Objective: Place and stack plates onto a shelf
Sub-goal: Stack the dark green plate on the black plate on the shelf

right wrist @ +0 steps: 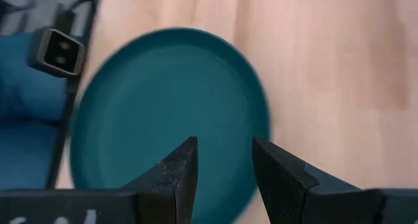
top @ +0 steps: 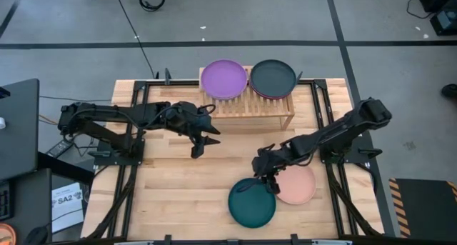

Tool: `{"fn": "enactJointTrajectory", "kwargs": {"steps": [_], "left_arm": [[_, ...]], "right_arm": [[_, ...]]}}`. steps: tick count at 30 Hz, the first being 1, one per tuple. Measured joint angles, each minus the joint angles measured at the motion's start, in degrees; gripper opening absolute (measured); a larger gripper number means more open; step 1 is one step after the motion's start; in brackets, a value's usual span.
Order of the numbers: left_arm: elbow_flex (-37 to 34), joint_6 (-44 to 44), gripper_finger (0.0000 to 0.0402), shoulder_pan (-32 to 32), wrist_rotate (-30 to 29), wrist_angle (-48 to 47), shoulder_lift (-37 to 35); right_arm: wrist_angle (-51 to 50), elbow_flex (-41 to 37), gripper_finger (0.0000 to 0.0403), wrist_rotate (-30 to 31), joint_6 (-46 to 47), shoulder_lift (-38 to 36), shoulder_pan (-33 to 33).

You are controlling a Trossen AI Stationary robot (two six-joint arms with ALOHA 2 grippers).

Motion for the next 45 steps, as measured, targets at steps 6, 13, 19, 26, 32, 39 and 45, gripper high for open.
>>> {"fn": "enactJointTrajectory", "kwargs": {"steps": [6, 13, 19, 26, 32, 39, 45], "left_arm": [[0.00, 0.00, 0.0169, 0.00, 0.00, -0.01, 0.00], [0.00, 0.06, 0.0169, 0.00, 0.02, -0.04, 0.01], [0.00, 0.10, 0.0169, 0.00, 0.02, -0.05, 0.02], [0.00, 0.15, 0.0169, 0.00, 0.02, -0.08, 0.02], [0.00, 0.15, 0.0169, 0.00, 0.02, -0.07, 0.02], [0.00, 0.13, 0.0169, 0.00, 0.02, -0.07, 0.02], [0.00, 0.12, 0.0169, 0.00, 0.02, -0.04, 0.02]], "right_arm": [[3.14, 0.02, 0.0149, -4.40, -2.62, 1.59, -1.50], [3.13, 0.02, 0.0147, -0.29, -3.40, 1.83, -1.57], [2.52, 0.07, 0.0147, 3.45, -3.94, 5.42, -1.61], [2.76, 0.04, 0.0147, 3.43, -4.89, 10.72, -1.59], [3.07, 0.04, 0.0144, 2.55, -4.87, 12.82, -1.59], [3.18, 0.04, 0.0101, 2.46, -4.87, 12.32, -1.59], [3.39, 0.04, 0.0045, 2.32, -4.72, 12.32, -1.61]]}}
